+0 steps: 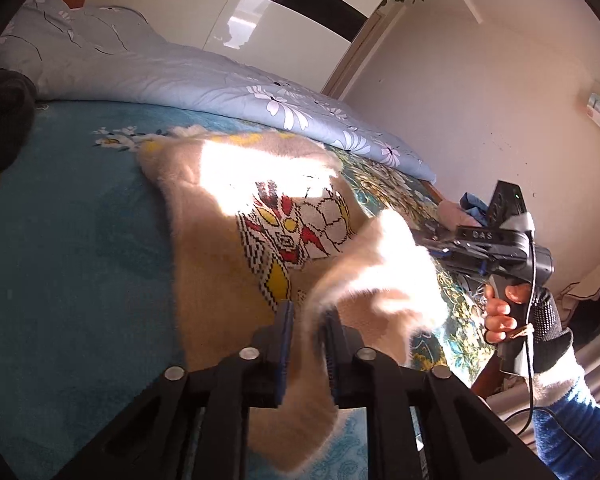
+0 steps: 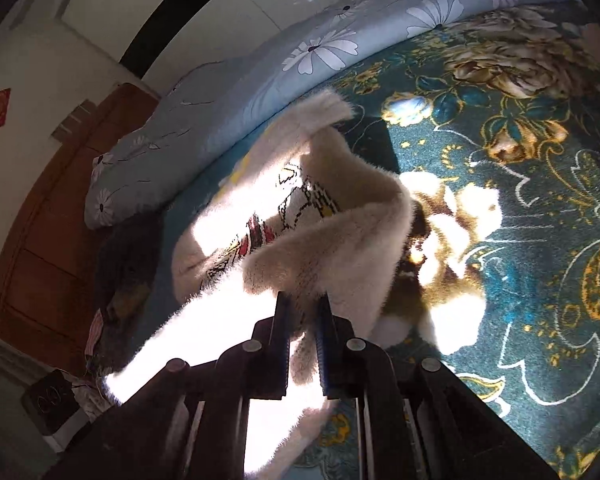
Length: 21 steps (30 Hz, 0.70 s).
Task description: Fold clothes
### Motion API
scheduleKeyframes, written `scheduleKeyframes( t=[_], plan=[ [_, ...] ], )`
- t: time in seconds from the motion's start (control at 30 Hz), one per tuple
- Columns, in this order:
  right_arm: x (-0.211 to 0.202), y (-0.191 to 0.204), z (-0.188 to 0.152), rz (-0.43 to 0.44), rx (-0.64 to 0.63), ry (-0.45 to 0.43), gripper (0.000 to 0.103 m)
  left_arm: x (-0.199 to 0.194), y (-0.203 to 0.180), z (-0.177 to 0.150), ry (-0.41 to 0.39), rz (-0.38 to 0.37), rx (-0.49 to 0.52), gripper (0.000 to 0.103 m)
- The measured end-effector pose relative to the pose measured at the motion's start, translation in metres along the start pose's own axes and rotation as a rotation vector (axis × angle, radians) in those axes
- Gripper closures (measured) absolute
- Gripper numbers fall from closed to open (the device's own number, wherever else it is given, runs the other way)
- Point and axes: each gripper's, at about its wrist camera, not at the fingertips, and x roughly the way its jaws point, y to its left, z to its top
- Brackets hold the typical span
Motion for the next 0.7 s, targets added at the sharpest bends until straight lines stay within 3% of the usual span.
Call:
scheduleKeyframes(
  t=[0.07, 0.3, 0.43, 0.6, 0.7],
  plan=[
    [-0.009, -0.021, -0.007, -0.018, 0.014, 0.002, 0.092, -0.003, 0.008, 0.005, -0.012, 0.005, -0.013, 0.062],
    [0.002, -0.075, -0.034, -0.053, 0.09, 0.054, 0.093, 0.001, 0.019, 0.043, -0.049, 0.097, 0.013, 0.049],
    [0.007, -0.079, -0.033, -0.051, 0.092, 0.06, 0.092, 0.039, 0.001, 0.084, -0.002, 0.22, 0.162, 0.045],
    [-0.003, -0.079, -0.02, -0.049, 0.052, 0.055, 0.09, 0.104, -0.023, 0.114, 0.07, 0.278, 0.287, 0.045],
    [-0.013, -0.076, -0.01, -0.151, 0.001, 0.006, 0.065, 0.142, -0.032, 0.125, 0.094, 0.313, 0.338, 0.044]
  ],
)
